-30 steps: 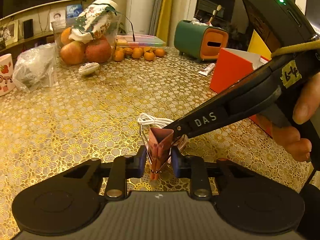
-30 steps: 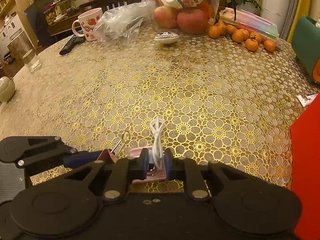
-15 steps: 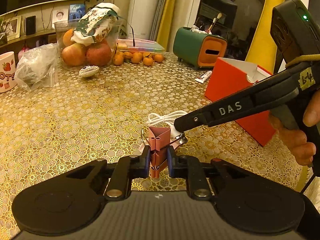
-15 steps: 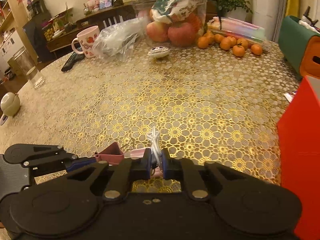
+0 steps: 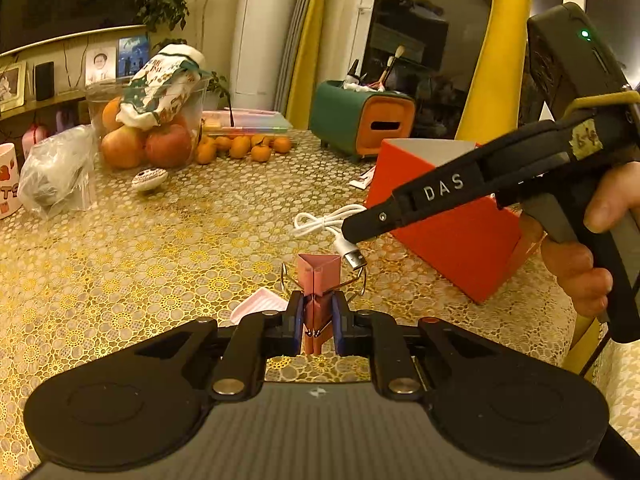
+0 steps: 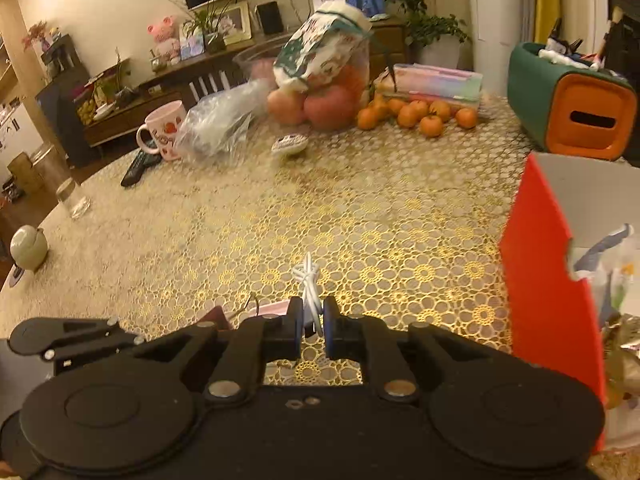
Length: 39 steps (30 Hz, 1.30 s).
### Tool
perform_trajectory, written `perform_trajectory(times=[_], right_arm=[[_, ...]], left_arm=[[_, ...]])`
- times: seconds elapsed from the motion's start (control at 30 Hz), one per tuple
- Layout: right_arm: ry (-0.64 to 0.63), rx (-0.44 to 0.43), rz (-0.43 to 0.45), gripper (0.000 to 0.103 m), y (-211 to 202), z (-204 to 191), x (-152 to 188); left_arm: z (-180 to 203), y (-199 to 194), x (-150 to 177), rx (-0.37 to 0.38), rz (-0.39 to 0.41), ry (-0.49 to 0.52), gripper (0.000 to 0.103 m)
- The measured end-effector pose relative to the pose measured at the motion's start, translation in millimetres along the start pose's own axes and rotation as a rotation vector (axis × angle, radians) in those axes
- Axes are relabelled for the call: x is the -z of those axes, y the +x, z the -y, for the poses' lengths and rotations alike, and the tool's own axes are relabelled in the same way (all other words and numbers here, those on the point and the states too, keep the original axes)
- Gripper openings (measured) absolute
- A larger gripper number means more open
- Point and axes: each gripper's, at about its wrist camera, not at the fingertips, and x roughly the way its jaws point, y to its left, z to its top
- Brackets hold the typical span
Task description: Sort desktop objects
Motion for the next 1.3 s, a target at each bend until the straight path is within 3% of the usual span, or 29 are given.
perform_trajectory(times=[0.23, 0.7, 0.8, 0.83, 0.87, 0.93, 1.3], right_arm=[[0.024, 0.016, 0.051, 0.009, -23.4, 9.5, -3.5], [0.047, 0.059, 0.116, 0.009, -90.8, 43.8, 2.9], [0.049, 0.062, 0.116, 0.009, -95.9, 48.5, 6.6], [0.051, 0.063, 0.115, 0.009, -96.6, 49.5, 7.4], [0.053, 0.063, 0.114, 0.009, -97.6, 50.3, 8.2], [0.055, 0.063, 0.113, 0.009, -98.9, 51.8, 9.6], [0.066, 0.071, 0.106, 0.009, -102.3, 59.6, 12.5]], left_arm=[[5.2, -7.0, -6.1, 0.006, 0.005, -0.015, 0.003], [8.0, -8.3, 0.1, 0.015, -0.06, 0.032, 0.006], [3.7, -9.0, 6.0, 0.001, -0.089, 0.034, 0.021], [2.2, -8.8, 8.2, -0.003, -0.097, 0.034, 0.036], [1.4, -8.9, 10.0, -0.011, -0.101, 0.037, 0.06], [2.2, -10.7, 13.6, -0.033, -0.089, 0.054, 0.076], [7.6, 25.3, 28.5, -0.067, -0.16, 0.142, 0.075]])
